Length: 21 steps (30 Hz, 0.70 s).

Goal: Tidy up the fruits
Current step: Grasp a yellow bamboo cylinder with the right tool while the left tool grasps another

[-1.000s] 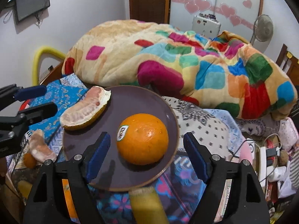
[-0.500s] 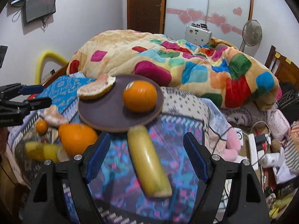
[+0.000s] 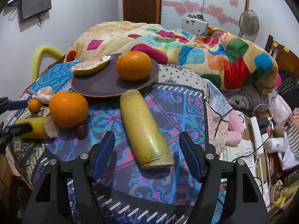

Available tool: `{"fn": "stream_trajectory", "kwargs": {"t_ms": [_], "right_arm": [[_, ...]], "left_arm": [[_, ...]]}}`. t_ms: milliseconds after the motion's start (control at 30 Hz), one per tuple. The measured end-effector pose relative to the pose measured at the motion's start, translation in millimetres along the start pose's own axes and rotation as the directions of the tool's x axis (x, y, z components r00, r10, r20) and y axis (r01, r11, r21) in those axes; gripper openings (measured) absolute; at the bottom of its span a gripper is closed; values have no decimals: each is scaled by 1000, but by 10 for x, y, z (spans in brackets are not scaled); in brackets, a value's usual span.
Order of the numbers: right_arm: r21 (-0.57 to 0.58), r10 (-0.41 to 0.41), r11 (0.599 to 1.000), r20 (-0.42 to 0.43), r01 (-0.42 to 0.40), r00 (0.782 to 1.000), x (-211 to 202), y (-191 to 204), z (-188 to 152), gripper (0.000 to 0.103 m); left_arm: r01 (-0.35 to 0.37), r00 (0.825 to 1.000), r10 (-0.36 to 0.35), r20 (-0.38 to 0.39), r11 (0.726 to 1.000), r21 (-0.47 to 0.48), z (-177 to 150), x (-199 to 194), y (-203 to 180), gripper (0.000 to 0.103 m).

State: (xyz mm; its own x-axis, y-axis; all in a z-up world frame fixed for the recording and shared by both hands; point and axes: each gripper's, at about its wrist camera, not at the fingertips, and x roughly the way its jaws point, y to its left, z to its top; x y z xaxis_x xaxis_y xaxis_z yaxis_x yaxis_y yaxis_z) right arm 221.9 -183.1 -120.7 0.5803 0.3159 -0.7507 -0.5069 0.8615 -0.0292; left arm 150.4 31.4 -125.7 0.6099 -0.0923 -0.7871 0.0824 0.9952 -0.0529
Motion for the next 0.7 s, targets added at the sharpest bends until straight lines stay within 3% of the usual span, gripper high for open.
{"fn": "stream_trajectory", "kwargs": {"t_ms": [100,167,267,467,700], "right_arm": [[17,32,999,-34,-32,999,124,-51,-37,47],[24,39,999,-29,-38,999,113,-54,-80,44],[26,55,998,-16,-55,998,25,-35,-161,36],[31,49,998,-5,-49,999,-191,34,-363,35],[36,61,998,-10,-60,998,-425,76,-579,35]], "left_arm": [[3,1000,-3,-6,1000,-1,-36,36,-30,83],[0,1000,0,-9,1000,1,-63,50,-47,82],[12,1000,-12,-12,1000,0,-121,37,-75,71],[-3,1000,3,5,1000,4,-235,-114,-117,56],[41,999,-41,-20,999,-1,-305,-246,-183,49]]}}
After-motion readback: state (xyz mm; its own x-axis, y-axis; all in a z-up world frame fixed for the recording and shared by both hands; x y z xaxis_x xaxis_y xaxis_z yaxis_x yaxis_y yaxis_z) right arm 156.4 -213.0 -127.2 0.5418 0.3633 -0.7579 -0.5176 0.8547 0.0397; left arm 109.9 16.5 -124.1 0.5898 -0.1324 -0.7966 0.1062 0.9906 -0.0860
